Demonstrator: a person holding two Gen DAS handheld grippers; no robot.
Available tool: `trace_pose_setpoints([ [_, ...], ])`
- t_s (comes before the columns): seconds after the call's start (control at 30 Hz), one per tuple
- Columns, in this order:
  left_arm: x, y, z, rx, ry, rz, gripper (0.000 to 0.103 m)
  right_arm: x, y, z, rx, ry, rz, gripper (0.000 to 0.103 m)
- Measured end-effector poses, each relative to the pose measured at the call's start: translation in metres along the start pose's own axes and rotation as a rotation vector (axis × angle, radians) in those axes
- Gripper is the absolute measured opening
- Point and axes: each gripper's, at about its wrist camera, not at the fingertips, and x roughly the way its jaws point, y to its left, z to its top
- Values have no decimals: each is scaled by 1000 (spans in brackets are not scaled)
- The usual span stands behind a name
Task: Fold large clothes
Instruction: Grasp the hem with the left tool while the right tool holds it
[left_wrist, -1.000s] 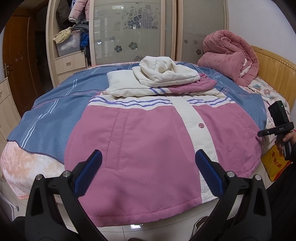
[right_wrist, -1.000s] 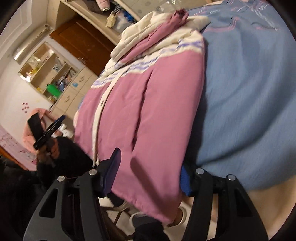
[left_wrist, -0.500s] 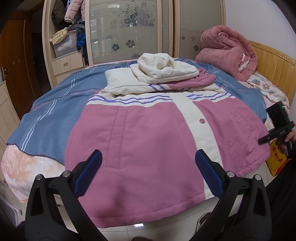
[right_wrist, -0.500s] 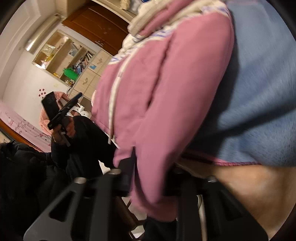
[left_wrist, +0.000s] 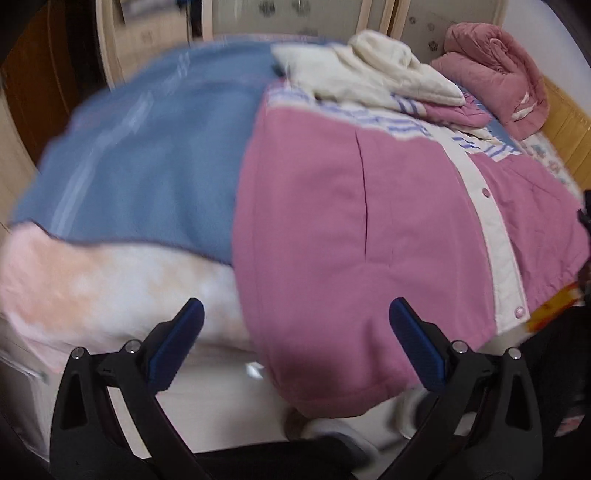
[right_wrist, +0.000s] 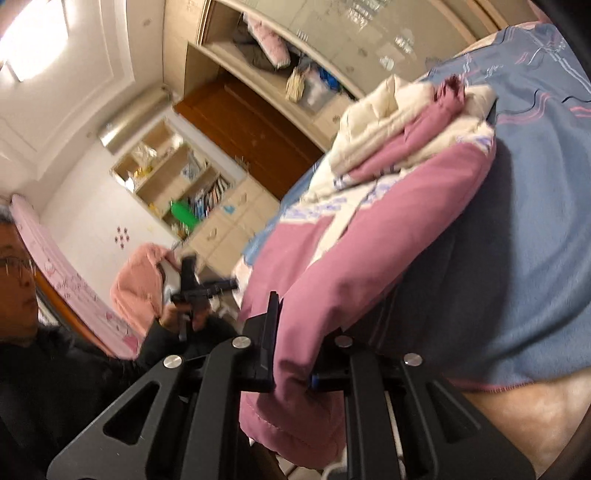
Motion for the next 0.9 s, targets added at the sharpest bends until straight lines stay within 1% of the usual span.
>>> trace_pose_setpoints([
  [0.07,13,3,0,14,34,-9,100,1,4,5,-7,-22,6,13],
  [0.1,22,6,-1,10,58,-13,97,2,2,6,-5,-26,14,13],
  [0.13,30,8,-2,5,78,-26,96,2,1,8,-8,-26,7,13],
  [0.2,44,10,-6,1,111,-21,96,2,-1,10,-7,-27,0,13],
  [0.33,52,11,-8,3,97,-36,97,4,0,7,-12,-19,-11,13],
  [0.47,51,10,-8,5,91,-44,97,2,-2,7,-8,-26,-12,13],
  [0.53,47,10,-9,10,89,-57,92,4,-2,7,-6,-24,-14,13],
  [0.57,46,8,-10,19,89,-61,87,4,-1,7,-8,-22,-17,13],
  [0.6,45,6,-11,26,88,-64,79,6,0,8,-10,-18,-20,13],
  [0.63,43,5,-11,30,86,-74,74,6,2,8,-11,-16,-20,13],
  [0.67,42,5,-12,33,84,-84,64,7,3,8,-12,-16,-20,13],
  [0.7,40,4,-12,31,85,-104,56,8,3,8,-11,-15,-18,13],
  [0.73,40,4,-12,31,83,-105,53,8,2,8,-8,-13,-18,13],
  [0.77,40,4,-12,30,82,-107,45,10,3,8,-10,-8,-22,13],
  [0.8,39,4,-12,29,79,-120,35,11,3,8,-10,-6,-22,13],
  [0.83,37,5,-11,27,73,-138,32,12,3,8,-9,-2,-21,13],
  [0.9,35,4,-11,30,67,-169,16,14,3,9,-7,5,-22,13],
])
